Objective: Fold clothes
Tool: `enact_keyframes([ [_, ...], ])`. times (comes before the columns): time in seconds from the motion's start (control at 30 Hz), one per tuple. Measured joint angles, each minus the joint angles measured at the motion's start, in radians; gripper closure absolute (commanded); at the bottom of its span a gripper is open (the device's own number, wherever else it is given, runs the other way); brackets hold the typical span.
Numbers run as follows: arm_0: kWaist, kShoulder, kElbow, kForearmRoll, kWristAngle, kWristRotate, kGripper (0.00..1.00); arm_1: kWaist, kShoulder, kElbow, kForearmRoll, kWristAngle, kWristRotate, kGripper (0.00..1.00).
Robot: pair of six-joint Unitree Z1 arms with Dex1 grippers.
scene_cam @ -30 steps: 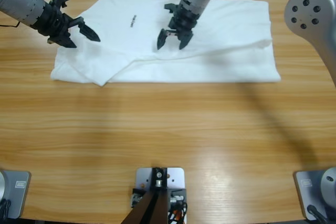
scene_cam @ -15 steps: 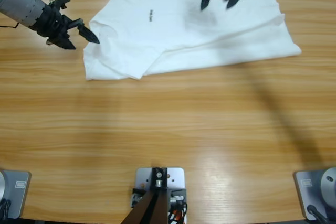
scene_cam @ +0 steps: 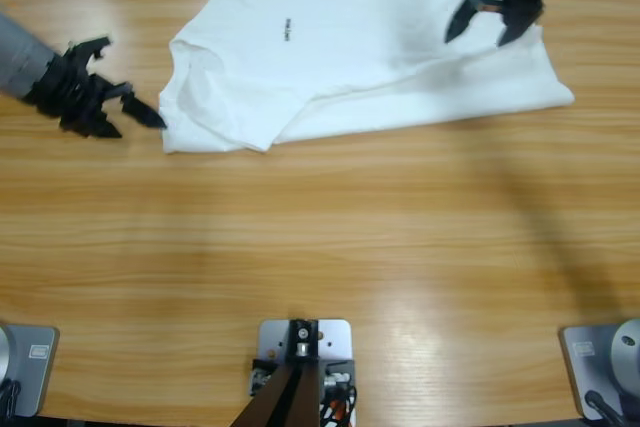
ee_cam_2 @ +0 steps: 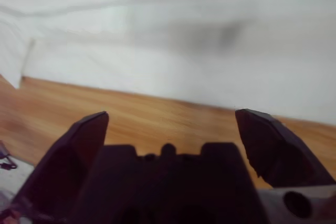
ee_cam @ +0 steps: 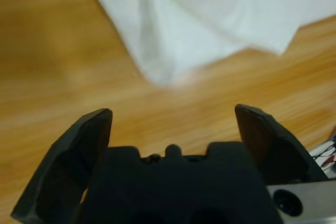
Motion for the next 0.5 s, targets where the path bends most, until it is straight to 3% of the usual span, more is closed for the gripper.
enact_keyframes([
  [0.17,0.017,-0.067,0.136,-0.151,-0.072,-0.073,0.101,-0.019,-0.106,0.201,-0.093,0.023,0.0,0.0],
  [0.5,0.02,-0.066,0.297,-0.456,-0.168,-0.179,0.11,-0.051,-0.248,0.36,-0.113,0.029,-0.019,0.0],
])
